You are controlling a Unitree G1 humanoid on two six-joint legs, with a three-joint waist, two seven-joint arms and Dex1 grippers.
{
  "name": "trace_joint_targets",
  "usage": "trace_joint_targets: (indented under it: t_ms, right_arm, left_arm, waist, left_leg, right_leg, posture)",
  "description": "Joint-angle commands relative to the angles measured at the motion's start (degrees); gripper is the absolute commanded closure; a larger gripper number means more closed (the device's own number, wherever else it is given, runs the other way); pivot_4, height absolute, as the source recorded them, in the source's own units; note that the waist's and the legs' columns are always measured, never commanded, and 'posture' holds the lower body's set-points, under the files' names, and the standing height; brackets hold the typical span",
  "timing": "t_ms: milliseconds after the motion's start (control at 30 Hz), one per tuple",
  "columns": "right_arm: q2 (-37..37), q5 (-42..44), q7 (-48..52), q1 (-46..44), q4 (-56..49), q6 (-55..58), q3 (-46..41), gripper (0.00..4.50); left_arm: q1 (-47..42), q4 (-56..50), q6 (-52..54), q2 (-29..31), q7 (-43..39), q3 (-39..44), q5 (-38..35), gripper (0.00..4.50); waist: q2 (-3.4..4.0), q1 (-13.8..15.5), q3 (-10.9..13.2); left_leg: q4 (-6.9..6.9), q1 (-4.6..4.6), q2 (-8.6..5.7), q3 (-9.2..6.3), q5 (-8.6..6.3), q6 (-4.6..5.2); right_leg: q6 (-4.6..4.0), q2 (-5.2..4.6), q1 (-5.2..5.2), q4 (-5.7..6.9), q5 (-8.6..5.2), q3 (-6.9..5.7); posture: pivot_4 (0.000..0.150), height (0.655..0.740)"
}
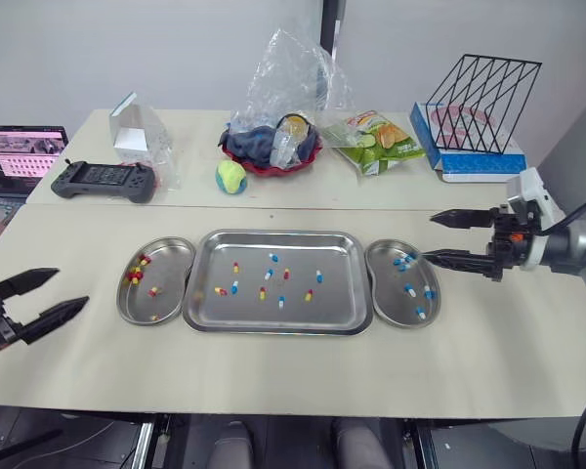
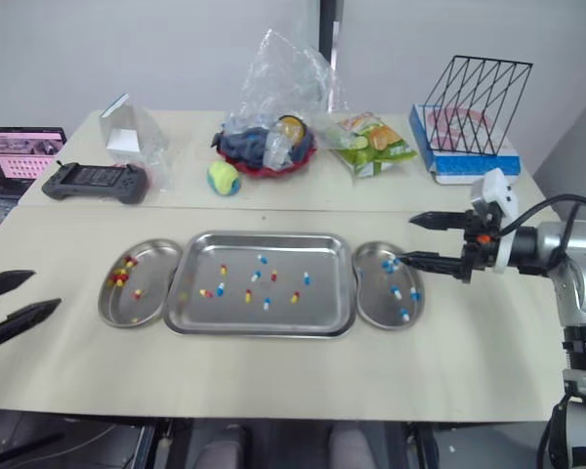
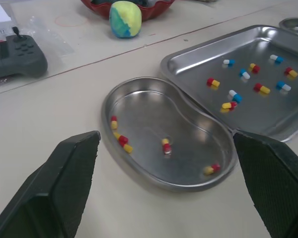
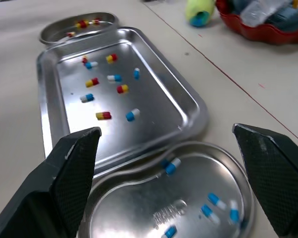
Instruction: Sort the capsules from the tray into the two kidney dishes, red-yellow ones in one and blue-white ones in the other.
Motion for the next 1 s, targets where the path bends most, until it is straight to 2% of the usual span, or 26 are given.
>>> trace_joint_targets:
  t_ms: [33, 233, 400, 533, 633, 800, 900, 1000]
  right_arm:
    - [0.46, 1.19, 1.36, -2.17, -0.99, 0.3, 0.47, 0.02]
    - [0.86, 0.88, 2.31, -3.19, -0.81, 0.31, 0.99, 0.02]
    - [0.11, 1.68, 2.39, -1.92, -2.6, 1.26, 0.01, 0.02]
    - [-2.18, 3.89, 1.52, 2.9, -7.56, 3.16, -3.86, 0.02]
    - [-3.45, 5.71, -0.31, 7.39, -12.34, 5.07, -6.84, 0.02]
    - [-4.91, 9.67, -3.57, 16.63, -21.62, 8.99, -13.62, 0.02]
    - [-5.46, 11.42, -5.08, 20.33, -24.99, 10.45, -16.74, 0.02]
    - [-5.33, 12.56, -7.36, 25.52, -28.69, 11.79, -22.26, 0.02]
  left_arm:
    - [2.44, -6.62, 2.31, -0.26, 1.34, 3.67, -3.08, 0.0]
    - [2.97, -9.04, 3.91, 0.57, 1.37, 3.82, -4.18, 0.0]
    - [0.7, -10.28, 3.62, 2.48, 0.97, 0.55, -3.19, 0.0]
    - [-12.16, -6.62, 3.2, 7.17, -1.97, -9.05, -2.47, 0.0]
    - [-23.06, -1.83, 3.58, 8.79, -4.97, -19.99, 1.09, 0.0]
    - [-40.13, 6.25, -2.98, 5.65, -12.29, -35.87, 9.79, 0.0]
    - [-45.39, 10.63, -5.01, 3.89, -14.96, -39.41, 11.75, 0.0]
    - [-51.35, 18.12, -11.76, 1.91, -18.64, -44.84, 16.56, 0.0]
  waist:
    - [-0.01, 0.3, 0.0]
    - [-0.01, 0.75, 0.0]
    - [-0.01, 0.81, 0.0]
    - [-0.04, 1.99, 0.03]
    - [-0.02, 2.16, 0.02]
    - [0.01, 1.99, 0.0]
    - [0.0, 1.31, 0.0]
    - [0.0, 1.0, 0.0]
  left_leg:
    - [0.0, 0.0, 0.0, 0.0, 0.0, 0.0]
    - [0.01, 0.0, -0.01, 0.02, 0.0, 0.0]
    - [0.01, 0.0, -0.01, 0.02, 0.0, 0.0]
    - [0.02, -0.07, -0.01, -0.02, 0.0, -0.01]
    - [0.04, -0.06, -0.03, 0.01, 0.01, -0.02]
    - [0.02, -0.06, -0.03, -0.01, 0.0, -0.01]
    - [0.11, -0.1, -0.04, -0.01, 0.01, -0.01]
    - [0.12, -0.09, -0.03, -0.02, 0.0, 0.01]
  right_leg:
    - [0.0, 0.0, 0.0, -0.02, 0.0, 0.0]
    - [0.0, -0.01, 0.0, -0.04, 0.0, 0.0]
    - [-0.01, 0.0, -0.01, -0.04, 0.0, 0.0]
    - [-0.01, -0.01, 0.01, -0.04, 0.0, -0.06]
    - [0.0, 0.0, 0.05, -0.1, 0.01, 0.0]
    - [-0.01, 0.07, 0.02, -0.06, 0.01, 0.02]
    - [-0.01, 0.07, 0.03, -0.06, 0.01, 0.03]
    - [-0.01, 0.09, 0.03, -0.05, 0.01, 0.05]
  posture:
    - [0.15, 0.738]
    - [0.15, 0.738]
    - [0.15, 0.738]
    - [0.15, 0.738]
    - [0.15, 0.738]
    - [0.15, 0.738]
    - [0.15, 0.738]
    - [0.15, 0.738]
